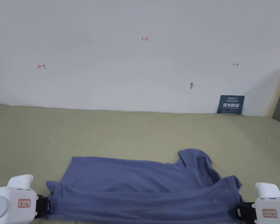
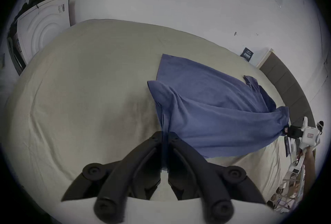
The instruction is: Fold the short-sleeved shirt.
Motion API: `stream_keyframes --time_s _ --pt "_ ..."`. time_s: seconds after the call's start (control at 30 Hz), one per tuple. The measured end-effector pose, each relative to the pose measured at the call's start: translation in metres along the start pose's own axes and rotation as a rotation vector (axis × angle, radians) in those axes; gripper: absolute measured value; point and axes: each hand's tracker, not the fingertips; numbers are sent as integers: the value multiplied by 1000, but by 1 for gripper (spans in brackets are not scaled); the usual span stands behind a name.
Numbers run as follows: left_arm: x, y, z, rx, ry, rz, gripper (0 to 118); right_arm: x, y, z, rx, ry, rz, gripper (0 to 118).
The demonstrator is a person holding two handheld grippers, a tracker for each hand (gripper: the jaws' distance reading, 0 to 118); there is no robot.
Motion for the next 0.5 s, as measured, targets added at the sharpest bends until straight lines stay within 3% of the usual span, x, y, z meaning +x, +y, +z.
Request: stream_keyframes --time_s 0.5 --pt "-28 -110 35 -111 -35 60 6 19 -96 53 -111 -36 -17 10"
